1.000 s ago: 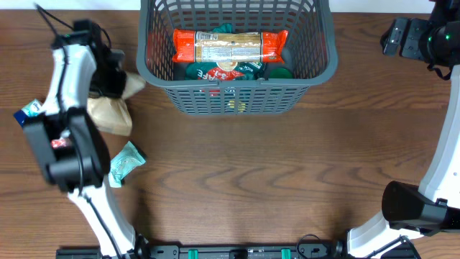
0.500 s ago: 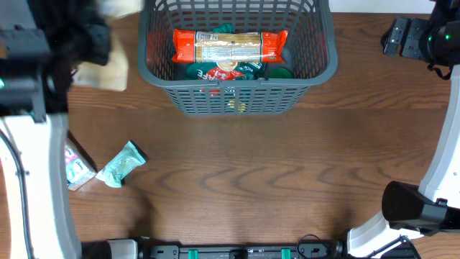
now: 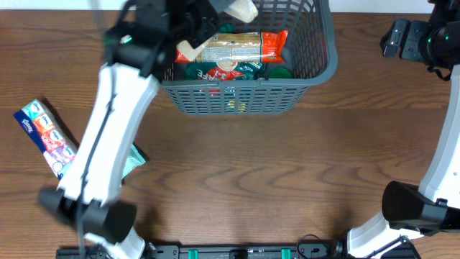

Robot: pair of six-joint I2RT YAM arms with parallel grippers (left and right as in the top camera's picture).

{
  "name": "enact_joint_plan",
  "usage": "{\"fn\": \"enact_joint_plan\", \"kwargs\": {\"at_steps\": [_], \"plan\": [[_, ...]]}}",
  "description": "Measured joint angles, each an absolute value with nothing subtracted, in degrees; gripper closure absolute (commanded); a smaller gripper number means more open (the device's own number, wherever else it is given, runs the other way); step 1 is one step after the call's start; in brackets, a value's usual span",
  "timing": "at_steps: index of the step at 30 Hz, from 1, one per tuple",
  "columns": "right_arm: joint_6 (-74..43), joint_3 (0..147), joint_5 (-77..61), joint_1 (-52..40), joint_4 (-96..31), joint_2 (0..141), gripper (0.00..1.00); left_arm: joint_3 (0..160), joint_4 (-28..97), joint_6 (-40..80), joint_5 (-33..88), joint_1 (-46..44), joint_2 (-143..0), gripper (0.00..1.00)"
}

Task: Pack container
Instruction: 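Carry the beige pouch into the basket and open the left gripper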

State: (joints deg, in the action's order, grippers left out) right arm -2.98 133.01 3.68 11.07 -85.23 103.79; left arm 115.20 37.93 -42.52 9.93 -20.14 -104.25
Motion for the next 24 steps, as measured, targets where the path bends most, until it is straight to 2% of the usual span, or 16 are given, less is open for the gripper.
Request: {"fn": "enact_joint_plan", "kwargs": {"at_steps": [11, 15, 16, 18, 19, 21, 22, 24], "plan": [[-2.98, 133.01, 3.68, 11.07, -87.18, 103.79, 0.01, 115.07, 38.41, -45.82, 9.91, -19.99, -120.07, 0.93], [-2.98, 133.01, 3.7, 11.07, -87.13, 103.79, 0.01, 115.02, 43.68, -46.48, 9.91, -19.97, -121.6, 0.72], [-2.98, 133.01, 3.7, 11.07, -87.07, 103.79, 0.01, 114.98, 45.63, -46.59, 9.93, -19.99, -121.73, 0.6], [-2.98, 133.01, 3.73, 11.07, -86.83, 103.79, 0.01, 114.98, 48.42, -46.74, 9.91, -19.99, -121.75, 0.45], [-2.98, 133.01, 3.77, 11.07, -86.65, 103.79, 0.01, 114.98, 49.63, -47.05, 9.91, -19.99, -121.75, 0.31], [-2.98, 133.01, 3.92, 11.07, -86.39, 103.79, 0.01, 114.98, 51.35, -46.68, 9.93, -19.99, -121.75, 0.12], [-2.98, 133.01, 3.95, 11.07, -86.3, 103.79, 0.01, 114.98, 52.16, -46.7, 9.93, -19.99, -121.75, 0.05], [-2.98, 133.01, 3.95, 11.07, -86.28, 103.79, 0.01, 114.98, 53.8, -46.81, 9.91, -19.99, -121.75, 0.01]]}}
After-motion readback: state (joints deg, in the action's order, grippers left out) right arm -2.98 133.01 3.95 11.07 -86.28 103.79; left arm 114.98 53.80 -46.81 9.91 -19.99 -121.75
